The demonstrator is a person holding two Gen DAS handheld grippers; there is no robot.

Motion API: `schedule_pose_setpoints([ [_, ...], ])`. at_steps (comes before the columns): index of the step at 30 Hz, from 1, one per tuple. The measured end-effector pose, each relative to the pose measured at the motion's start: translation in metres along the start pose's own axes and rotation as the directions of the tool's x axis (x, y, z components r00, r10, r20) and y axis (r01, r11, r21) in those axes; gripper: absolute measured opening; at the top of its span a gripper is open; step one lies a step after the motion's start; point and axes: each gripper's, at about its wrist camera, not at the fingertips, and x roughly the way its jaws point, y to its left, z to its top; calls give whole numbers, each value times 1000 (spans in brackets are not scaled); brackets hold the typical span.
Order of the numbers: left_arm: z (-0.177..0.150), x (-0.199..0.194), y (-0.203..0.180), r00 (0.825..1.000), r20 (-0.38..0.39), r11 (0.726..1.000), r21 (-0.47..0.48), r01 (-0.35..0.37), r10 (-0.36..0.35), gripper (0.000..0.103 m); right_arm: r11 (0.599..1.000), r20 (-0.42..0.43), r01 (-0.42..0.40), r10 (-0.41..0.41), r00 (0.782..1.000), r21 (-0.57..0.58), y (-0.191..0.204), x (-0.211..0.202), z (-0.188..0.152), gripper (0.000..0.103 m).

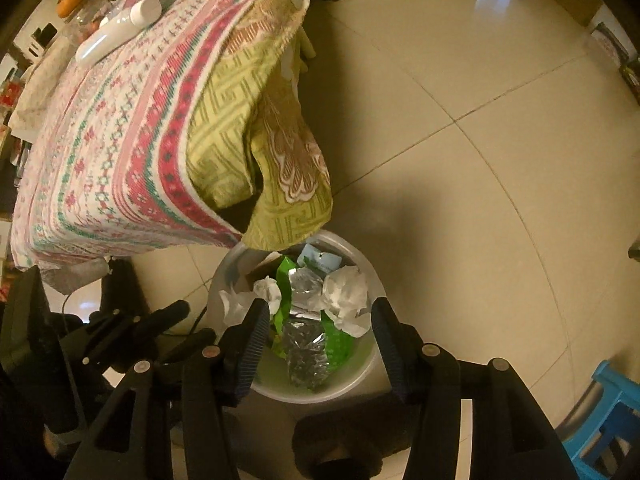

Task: Collect trash
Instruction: 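Raise both open tools back over the table toward the bottles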

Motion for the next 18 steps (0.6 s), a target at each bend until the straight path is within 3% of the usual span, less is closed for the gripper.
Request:
schedule_pose_setpoints([
  [11, 4, -56, 16, 993, 65, 994, 34, -105, 103, 62, 992, 137, 8, 10, 991, -129, 41, -54, 5, 61],
  [18, 30, -102, 33, 975, 162, 989, -33, -147, 150, 78, 989, 271, -5, 45, 961, -147, 64, -93, 16, 66],
])
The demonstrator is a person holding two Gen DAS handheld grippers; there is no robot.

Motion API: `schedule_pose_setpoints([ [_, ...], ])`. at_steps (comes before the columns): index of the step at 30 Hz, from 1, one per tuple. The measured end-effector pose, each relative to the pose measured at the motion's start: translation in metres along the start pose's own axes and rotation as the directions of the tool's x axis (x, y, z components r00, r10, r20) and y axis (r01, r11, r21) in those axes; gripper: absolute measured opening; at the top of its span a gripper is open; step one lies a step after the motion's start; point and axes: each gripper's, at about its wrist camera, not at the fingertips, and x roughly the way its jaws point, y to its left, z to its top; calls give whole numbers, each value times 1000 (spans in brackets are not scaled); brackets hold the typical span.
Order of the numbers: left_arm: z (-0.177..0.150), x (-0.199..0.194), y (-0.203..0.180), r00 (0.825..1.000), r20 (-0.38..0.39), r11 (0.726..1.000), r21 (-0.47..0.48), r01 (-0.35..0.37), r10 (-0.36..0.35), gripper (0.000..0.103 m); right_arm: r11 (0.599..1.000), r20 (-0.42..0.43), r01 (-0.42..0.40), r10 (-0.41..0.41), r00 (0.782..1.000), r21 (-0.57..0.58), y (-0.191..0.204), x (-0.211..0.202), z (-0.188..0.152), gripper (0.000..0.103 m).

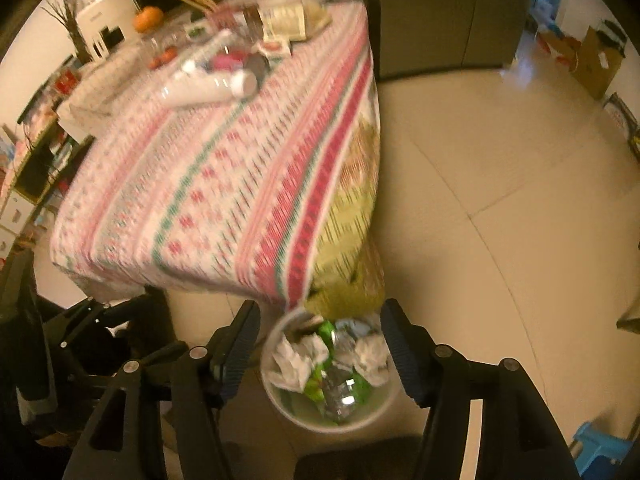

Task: Collect trash
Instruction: 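Raise both open tools back over the table toward the bottles, then grasp the white plastic bottle with the left tool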

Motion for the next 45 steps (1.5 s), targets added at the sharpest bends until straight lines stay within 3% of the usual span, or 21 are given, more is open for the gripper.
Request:
schedule_pose_setpoints([
  [5, 33, -27, 21, 990, 100, 995, -20, -99, 100, 82, 1000, 99, 5, -5, 995, 2, 13, -18, 19, 70],
  [13, 82, -64, 49, 939, 259, 974, -77, -215, 228, 90, 1000, 275, -1, 5, 961, -17, 38, -48, 56, 75],
  [21, 120, -88, 61, 902, 352, 968, -95, -232, 251, 91, 999, 399, -4, 22, 917, -46, 64, -68, 91, 81],
  [26, 140, -98, 66, 869, 407, 959, -94, -267, 282, 91, 999, 462, -17, 29, 886, -30, 72, -77, 112, 86],
  [32, 164, -99, 75, 845, 437, 951, -110, -290, 309, 91, 999, 493, -34, 46, 869, -33, 78, -78, 141, 87],
  [37, 180, -91, 84, 792, 472, 921, -159, -355, 387, 91, 999, 508, -29, 47, 860, -43, 80, -72, 166, 88],
  [41, 196, -73, 97, 818, 431, 925, -162, -344, 380, 92, 998, 524, -31, 50, 850, -46, 78, -64, 184, 88],
  [43, 206, -57, 106, 842, 392, 929, -146, -341, 371, 92, 999, 526, -33, 49, 849, -41, 76, -55, 196, 88],
  [45, 215, -42, 112, 846, 364, 920, -112, -375, 389, 92, 999, 524, -33, 48, 851, -38, 72, -47, 205, 89],
])
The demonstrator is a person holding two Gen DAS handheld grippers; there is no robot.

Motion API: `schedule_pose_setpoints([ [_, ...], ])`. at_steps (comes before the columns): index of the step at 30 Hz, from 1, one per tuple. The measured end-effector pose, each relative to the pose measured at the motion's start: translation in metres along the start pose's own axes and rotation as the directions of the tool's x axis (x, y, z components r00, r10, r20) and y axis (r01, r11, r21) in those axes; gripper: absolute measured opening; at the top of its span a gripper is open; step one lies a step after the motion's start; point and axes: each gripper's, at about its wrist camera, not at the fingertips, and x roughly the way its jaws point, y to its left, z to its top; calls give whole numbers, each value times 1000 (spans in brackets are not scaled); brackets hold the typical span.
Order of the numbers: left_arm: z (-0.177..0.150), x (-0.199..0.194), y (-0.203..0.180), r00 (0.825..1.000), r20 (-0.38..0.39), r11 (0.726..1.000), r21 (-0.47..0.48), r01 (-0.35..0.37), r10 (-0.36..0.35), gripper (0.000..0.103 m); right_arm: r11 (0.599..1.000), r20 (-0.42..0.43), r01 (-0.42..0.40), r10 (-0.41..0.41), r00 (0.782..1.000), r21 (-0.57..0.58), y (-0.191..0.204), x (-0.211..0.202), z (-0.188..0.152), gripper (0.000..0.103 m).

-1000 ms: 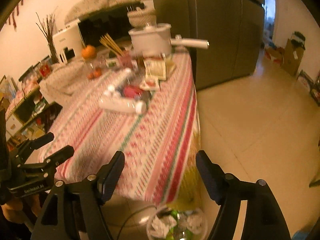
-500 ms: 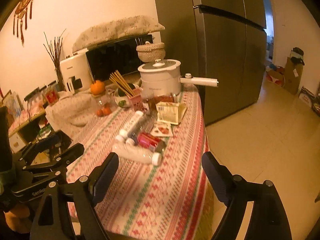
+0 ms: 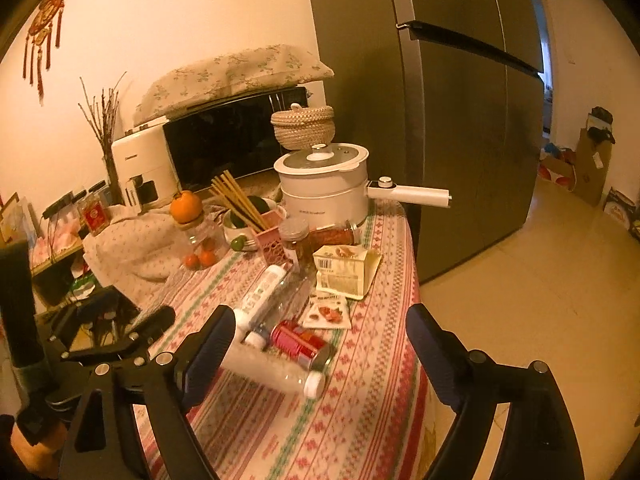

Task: Collect trash
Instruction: 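Grasp the white plastic bottle with the left tool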

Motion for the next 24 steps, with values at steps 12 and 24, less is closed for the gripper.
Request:
schedule_pose_setpoints([
  [12, 11, 114, 33, 982, -172, 996, -55, 76, -84, 89, 999, -112, -3, 8, 994, 46, -24, 99, 0, 89],
  [24, 23, 195, 35, 899, -369, 971, -55, 233, -237, 45, 996, -241, -8, 30, 970, 92, -35, 184, -15, 89],
])
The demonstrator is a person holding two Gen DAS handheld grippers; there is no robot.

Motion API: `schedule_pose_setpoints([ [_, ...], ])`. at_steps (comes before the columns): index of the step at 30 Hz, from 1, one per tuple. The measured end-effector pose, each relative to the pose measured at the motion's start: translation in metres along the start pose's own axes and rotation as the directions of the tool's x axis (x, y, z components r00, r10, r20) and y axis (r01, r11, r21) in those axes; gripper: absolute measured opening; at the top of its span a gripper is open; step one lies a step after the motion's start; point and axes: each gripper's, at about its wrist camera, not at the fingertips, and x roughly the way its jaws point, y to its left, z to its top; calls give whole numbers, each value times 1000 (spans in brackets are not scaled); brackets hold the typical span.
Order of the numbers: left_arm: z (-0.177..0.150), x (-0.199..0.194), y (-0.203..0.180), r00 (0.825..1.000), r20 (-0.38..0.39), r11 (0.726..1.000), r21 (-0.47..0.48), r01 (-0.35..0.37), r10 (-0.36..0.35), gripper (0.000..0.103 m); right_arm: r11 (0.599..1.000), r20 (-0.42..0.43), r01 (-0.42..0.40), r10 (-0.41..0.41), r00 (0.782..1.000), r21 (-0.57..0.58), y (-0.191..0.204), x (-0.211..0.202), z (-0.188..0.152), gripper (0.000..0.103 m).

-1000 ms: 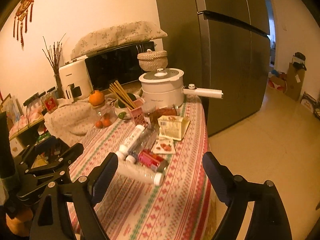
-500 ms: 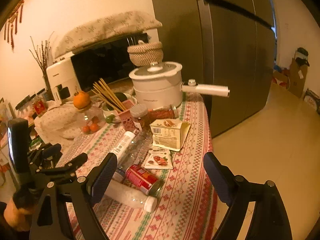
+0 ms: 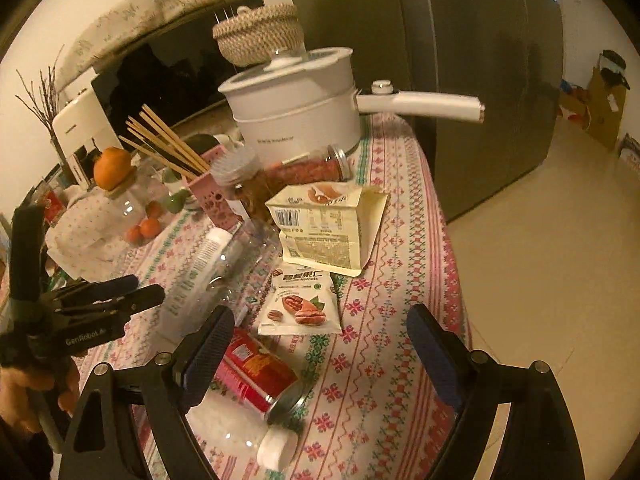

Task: Collect trash
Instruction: 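Grasp the white plastic bottle with the left tool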

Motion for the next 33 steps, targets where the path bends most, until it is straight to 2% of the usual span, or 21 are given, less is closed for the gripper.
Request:
schedule_pose_setpoints([
  [5, 9, 19, 3, 999, -54, 1000, 15, 0, 1, 41, 1000, -32, -16, 15, 999, -10, 7, 18, 2, 89],
  [8, 18, 32, 3, 994, -107, 1000, 26, 10, -7, 41, 1000, -41, -18, 17, 999, -17, 10, 26, 3, 89],
  [13, 33, 43, 1, 988, -153, 999, 32, 21, -16, 41, 1000, -55, -13, 12, 998, -21, 12, 32, 4, 89],
  [20, 46, 60, 4, 972, -233, 1000, -13, 26, -29, 49, 1000, -69, -11, 9, 998, -25, 16, 37, 9, 89],
  [28, 39, 57, -6, 982, -187, 999, 54, -5, 15, 49, 1000, -98, -19, 17, 995, -24, 28, 44, 15, 89],
  [33, 41, 71, -9, 973, -230, 999, 39, -18, 27, 53, 1000, -107, -21, 20, 994, 0, 32, 45, 18, 89],
])
